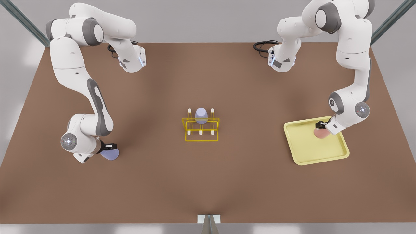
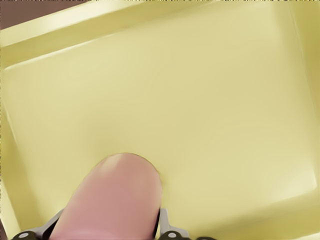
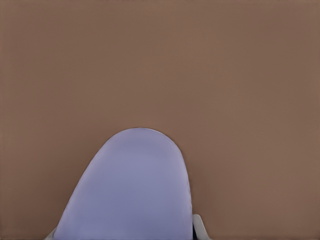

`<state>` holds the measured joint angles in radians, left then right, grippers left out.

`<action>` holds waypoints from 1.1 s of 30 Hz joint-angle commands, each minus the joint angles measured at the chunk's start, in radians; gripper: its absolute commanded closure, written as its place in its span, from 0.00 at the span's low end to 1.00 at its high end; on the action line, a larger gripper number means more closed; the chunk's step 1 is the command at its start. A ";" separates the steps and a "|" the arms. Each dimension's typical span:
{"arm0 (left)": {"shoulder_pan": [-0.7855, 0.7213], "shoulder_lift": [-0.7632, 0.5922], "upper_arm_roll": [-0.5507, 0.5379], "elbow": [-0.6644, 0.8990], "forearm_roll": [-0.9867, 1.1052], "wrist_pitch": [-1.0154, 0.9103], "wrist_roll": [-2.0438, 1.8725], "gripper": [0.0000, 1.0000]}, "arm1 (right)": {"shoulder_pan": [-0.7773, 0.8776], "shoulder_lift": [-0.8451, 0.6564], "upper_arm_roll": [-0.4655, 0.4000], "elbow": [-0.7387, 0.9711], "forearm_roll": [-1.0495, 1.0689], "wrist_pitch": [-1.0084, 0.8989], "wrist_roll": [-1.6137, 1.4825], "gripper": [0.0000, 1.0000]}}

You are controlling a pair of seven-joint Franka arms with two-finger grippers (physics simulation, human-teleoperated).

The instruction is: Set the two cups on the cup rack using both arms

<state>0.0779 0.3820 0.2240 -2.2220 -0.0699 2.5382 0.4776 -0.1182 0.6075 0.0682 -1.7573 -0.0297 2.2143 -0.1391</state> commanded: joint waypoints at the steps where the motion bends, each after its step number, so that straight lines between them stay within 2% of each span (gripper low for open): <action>1: 0.000 -0.002 0.000 0.002 -0.005 0.017 0.009 0.23 | 0.000 -0.005 0.004 0.004 -0.003 -0.012 0.000 0.19; 8: 0.000 -0.022 -0.008 0.022 -0.007 -0.025 -0.002 0.20 | 0.015 -0.018 0.102 0.052 -0.001 -0.042 0.001 0.19; 12: -0.036 -0.041 -0.043 0.205 -0.001 -0.349 -0.161 0.20 | 0.012 -0.017 0.189 0.076 0.007 -0.042 0.000 0.19; 14: -0.036 -0.043 -0.158 0.344 -0.001 -0.536 -0.345 0.20 | 0.008 -0.017 0.245 0.090 0.008 -0.045 0.000 0.19; 15: -0.038 -0.040 -0.224 0.395 -0.001 -0.570 -0.462 0.20 | 0.006 -0.018 0.268 0.096 0.020 -0.056 -0.010 0.19; 18: -0.053 0.020 -0.399 0.530 0.001 -0.596 -0.798 0.20 | 0.012 -0.017 0.320 0.134 0.059 -0.070 -0.013 0.20; 20: -0.135 0.101 -0.446 0.673 -0.001 -0.633 -1.034 0.20 | 0.014 -0.011 0.367 0.147 0.063 -0.070 -0.013 0.19; 24: -0.303 0.152 -0.451 0.786 -0.082 -0.691 -1.264 0.20 | 0.051 -0.003 0.421 0.180 0.063 -0.068 -0.011 0.20; 33: -0.429 0.275 -0.492 0.937 -0.166 -0.681 -1.470 0.20 | 0.069 0.000 0.518 0.196 0.063 -0.094 -0.011 0.20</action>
<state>-0.3482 0.6538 -0.2684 -1.2924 -0.2125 1.8778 -0.3705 -0.0481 0.6083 0.5780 -1.5629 0.0355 2.1399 -0.1513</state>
